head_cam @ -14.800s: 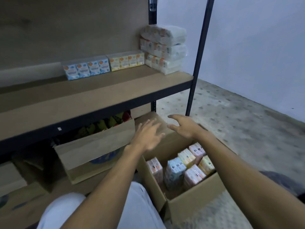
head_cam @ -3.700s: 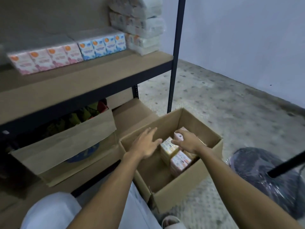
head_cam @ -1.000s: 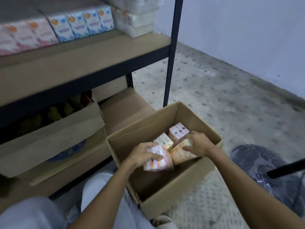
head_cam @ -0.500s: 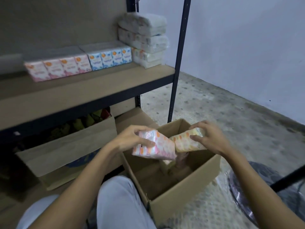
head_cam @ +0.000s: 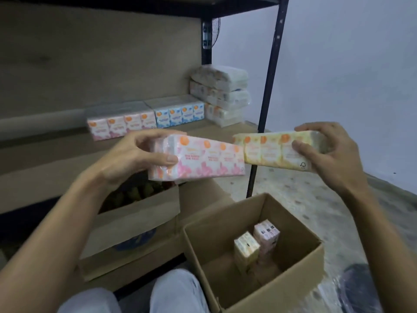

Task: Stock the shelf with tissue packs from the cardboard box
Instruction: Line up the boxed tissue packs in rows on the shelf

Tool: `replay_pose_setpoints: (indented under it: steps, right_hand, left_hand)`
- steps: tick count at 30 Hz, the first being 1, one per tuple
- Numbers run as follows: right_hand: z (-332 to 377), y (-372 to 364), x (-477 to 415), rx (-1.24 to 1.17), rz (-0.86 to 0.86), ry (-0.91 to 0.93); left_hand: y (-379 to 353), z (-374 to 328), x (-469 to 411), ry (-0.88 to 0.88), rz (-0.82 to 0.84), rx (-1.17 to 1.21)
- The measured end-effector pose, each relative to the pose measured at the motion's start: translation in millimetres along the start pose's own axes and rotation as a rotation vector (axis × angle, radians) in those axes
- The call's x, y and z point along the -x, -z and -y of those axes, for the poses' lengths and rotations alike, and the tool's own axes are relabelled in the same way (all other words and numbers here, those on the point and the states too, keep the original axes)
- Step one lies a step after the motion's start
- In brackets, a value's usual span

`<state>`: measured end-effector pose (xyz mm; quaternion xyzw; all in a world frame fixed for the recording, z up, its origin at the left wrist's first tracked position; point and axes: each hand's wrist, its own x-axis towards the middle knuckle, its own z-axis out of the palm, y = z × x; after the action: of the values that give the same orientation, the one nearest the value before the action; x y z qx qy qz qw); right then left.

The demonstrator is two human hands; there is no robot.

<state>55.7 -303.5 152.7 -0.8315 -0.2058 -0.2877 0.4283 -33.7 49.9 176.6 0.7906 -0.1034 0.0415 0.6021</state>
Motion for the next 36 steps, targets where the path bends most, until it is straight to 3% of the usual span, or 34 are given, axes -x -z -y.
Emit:
replay_pose_setpoints:
  steps: [5, 10, 22, 36]
  right_hand:
    - [16.2, -25.3, -28.7, -0.188, -0.108, 0.031]
    - [22.3, -71.9, -55.3, -0.369, -0.102, -0.008]
    - [15.4, -179.9, -83.1, -0.516, 0.049, -0.084]
    - [4.5, -233.5, -92.2, -0.518, 0.337, -0.051]
  left_hand:
    - [47.0, -7.6, 11.3, -0.128, -0.106, 0.021]
    - [91.5, 3.9, 25.5, -0.167, -0.213, 0.014]
    - [167.7, 54.9, 41.9, -0.170, -0.373, -0.035]
    - [199.3, 106.1, 34.3, -0.048, -0.401, -0.165]
